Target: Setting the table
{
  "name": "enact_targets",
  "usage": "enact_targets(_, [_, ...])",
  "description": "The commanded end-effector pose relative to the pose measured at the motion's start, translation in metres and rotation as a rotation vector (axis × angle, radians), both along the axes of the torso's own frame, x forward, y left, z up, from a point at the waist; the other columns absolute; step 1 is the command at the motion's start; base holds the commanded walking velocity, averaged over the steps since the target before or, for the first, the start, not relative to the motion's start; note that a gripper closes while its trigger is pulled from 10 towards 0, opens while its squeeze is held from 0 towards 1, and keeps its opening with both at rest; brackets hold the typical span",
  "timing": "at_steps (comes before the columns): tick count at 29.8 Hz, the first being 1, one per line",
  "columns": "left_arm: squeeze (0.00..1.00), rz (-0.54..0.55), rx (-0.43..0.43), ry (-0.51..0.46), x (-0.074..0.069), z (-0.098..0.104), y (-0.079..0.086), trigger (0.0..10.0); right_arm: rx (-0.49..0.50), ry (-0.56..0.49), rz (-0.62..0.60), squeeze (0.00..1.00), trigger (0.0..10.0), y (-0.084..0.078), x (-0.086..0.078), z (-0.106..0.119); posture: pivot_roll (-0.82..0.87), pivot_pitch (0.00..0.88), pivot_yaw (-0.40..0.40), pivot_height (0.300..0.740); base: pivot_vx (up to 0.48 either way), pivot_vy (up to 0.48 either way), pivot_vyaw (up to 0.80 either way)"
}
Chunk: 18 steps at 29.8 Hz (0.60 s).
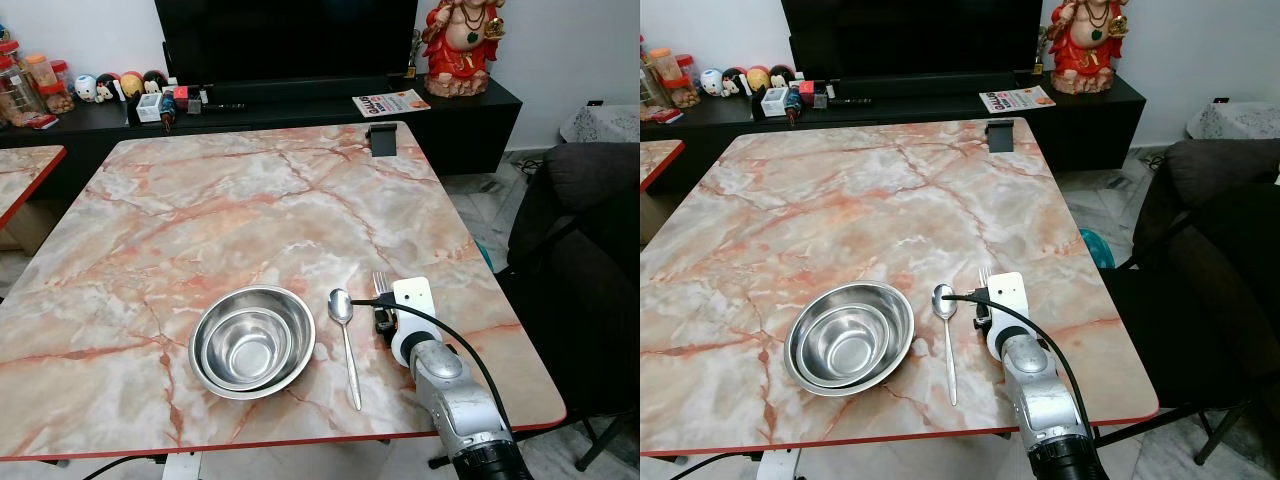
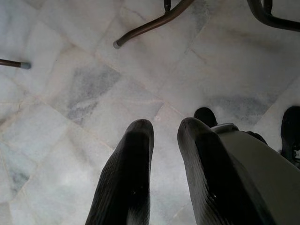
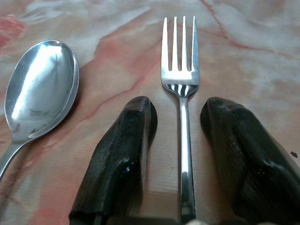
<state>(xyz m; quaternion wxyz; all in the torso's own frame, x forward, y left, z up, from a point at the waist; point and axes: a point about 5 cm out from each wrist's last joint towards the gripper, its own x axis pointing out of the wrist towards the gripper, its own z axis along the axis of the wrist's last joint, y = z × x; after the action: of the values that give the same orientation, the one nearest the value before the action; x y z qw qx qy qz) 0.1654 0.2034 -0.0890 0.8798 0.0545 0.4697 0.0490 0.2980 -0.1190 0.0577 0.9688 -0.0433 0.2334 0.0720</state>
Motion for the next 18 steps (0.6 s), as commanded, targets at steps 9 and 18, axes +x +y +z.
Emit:
enact_targets(9, [0.00, -0.007, 0.006, 0.023, -0.002, -0.001, 0.001, 10.0, 0.002, 0.075, -0.004, 1.00, 10.0, -0.001, -0.007, -0.012, -0.09, 0.000, 0.051, 0.732, 0.000, 0.000, 0.00])
enact_targets(18, [0.00, -0.007, 0.004, 0.023, -0.002, -0.001, 0.000, 10.0, -0.031, -0.021, 0.007, 0.00, 10.0, 0.000, -0.001, 0.004, -0.09, 0.000, 0.054, 0.732, 0.000, 0.000, 0.00])
